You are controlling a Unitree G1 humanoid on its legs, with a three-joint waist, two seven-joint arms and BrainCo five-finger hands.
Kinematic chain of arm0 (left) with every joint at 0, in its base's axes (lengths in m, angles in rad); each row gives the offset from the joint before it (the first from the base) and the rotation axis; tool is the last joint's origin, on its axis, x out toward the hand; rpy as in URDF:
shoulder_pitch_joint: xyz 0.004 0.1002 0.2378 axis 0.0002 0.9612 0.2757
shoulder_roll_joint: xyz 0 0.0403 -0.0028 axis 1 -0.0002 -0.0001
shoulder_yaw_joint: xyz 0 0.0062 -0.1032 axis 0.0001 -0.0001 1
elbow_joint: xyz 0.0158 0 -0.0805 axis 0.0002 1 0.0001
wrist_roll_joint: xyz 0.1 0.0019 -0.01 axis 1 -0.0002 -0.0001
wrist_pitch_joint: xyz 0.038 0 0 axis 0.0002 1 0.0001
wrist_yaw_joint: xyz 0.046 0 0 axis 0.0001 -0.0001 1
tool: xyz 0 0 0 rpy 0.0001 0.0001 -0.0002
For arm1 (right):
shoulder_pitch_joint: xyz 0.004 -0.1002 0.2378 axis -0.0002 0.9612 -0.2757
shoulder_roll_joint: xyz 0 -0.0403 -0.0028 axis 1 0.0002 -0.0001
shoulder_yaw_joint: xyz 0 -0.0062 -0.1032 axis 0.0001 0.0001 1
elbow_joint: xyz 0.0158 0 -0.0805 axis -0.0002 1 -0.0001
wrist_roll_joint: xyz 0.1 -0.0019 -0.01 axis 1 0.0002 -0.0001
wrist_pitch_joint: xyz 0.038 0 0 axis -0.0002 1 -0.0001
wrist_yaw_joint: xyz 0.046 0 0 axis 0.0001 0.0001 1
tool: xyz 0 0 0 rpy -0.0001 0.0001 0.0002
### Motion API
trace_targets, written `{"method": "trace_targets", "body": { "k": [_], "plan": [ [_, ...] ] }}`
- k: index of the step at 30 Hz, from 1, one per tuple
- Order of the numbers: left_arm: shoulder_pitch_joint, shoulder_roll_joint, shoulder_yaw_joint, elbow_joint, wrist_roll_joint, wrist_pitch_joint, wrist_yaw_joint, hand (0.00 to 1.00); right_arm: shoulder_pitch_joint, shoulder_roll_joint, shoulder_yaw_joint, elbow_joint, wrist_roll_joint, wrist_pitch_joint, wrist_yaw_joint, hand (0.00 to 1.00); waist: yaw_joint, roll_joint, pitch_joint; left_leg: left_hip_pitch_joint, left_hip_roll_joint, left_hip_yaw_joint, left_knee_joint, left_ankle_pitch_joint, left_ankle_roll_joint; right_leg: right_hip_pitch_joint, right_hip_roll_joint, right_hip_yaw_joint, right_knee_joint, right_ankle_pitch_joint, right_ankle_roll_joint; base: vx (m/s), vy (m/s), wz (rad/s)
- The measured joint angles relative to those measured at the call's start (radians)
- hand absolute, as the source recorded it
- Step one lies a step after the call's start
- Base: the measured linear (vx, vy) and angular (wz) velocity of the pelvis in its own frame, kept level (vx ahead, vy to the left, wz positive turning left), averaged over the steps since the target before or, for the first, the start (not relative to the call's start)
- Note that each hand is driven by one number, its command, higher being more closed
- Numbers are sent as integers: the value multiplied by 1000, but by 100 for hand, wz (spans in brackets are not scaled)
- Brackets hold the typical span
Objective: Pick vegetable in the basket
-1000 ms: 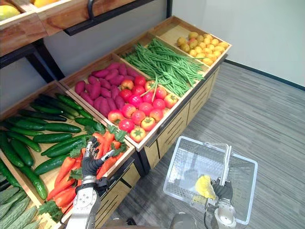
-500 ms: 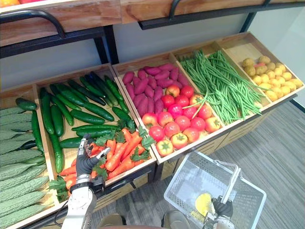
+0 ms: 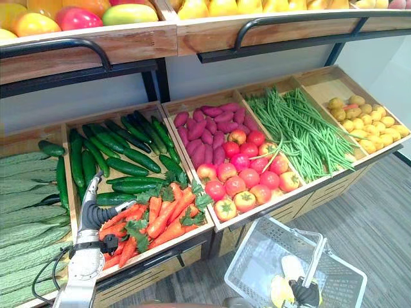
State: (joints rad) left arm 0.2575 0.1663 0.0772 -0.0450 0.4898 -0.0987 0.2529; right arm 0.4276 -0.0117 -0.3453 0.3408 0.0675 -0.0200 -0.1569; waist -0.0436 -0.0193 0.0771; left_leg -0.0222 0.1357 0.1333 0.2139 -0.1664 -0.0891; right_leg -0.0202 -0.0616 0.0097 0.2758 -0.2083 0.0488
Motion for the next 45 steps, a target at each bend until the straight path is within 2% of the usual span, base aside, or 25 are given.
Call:
{"method": "trace_targets", "body": {
  "k": [4, 8, 15, 18, 19, 27, 36, 39, 40, 45],
  "plan": [
    [0, 7, -10, 81, 73, 26, -37, 0, -13, -8, 2, 12, -4, 0, 13, 100, -3, 4, -2, 0, -3, 15, -31, 19, -7, -21, 8, 18, -3, 9, -5, -23, -5, -13],
    [-2, 29, -32, 216, 130, 35, -58, 0, -69, -29, 3, 75, -37, 0, 25, 100, -27, 13, -6, 9, 0, 22, -67, 43, -9, -25, 10, 21, -29, 22, -4, 23, -13, -6],
    [-85, 63, -30, 398, 205, 77, -55, 0, -88, -41, 12, 81, -43, 0, 28, 100, -33, 33, 5, 28, 4, 63, -120, 71, -10, -60, 18, 56, -38, 48, -1, 26, 0, -18],
    [-160, 90, -26, 482, 229, 92, -39, 0, -118, -55, 34, 84, -49, 0, 29, 100, -47, 35, 16, -4, 3, 73, -141, 96, -6, -100, 21, 74, -57, 77, 1, -69, 3, -15],
    [-173, 96, -26, 494, 230, 94, -32, 100, -125, -56, 36, 85, -51, 0, 30, 100, -49, 35, 19, -10, 3, 76, -144, 100, -6, -108, 22, 76, -61, 82, 1, -91, -5, -11],
    [-332, 137, -25, 596, 269, 125, -10, 100, -170, -79, 71, 85, -69, -1, 32, 100, -53, 32, 73, -61, 3, 91, -143, 122, -4, -162, 25, 94, -88, 127, 5, -102, -13, -9],
    [-334, 140, -27, 570, 234, 127, -12, 100, -192, -80, 69, 90, -68, -1, 28, 100, -58, 30, 101, -73, -12, 74, -144, 125, 1, -147, 16, 83, -126, 142, 12, 22, 6, 5],
    [-292, 139, -14, 397, 216, 134, -9, 100, -200, -79, 66, 114, -68, -7, 27, 100, -59, 31, 102, -67, -14, 55, -145, 125, 1, -121, 12, 67, -144, 142, 12, 63, 8, 19],
    [-263, 128, 18, 277, 215, 134, 11, 100, -200, -75, 64, 114, -68, -8, 27, 100, -54, 32, 102, -53, -15, 44, -145, 125, 1, -102, 11, 63, -146, 142, 12, 51, 8, 15],
    [-231, 100, 62, 108, 206, 132, 62, 100, -198, -71, 61, 116, -68, -10, 27, 100, -51, 33, 103, -38, -17, 9, -147, 125, 0, -71, 10, 43, -148, 141, 11, 0, -2, 19]
  ]
}}
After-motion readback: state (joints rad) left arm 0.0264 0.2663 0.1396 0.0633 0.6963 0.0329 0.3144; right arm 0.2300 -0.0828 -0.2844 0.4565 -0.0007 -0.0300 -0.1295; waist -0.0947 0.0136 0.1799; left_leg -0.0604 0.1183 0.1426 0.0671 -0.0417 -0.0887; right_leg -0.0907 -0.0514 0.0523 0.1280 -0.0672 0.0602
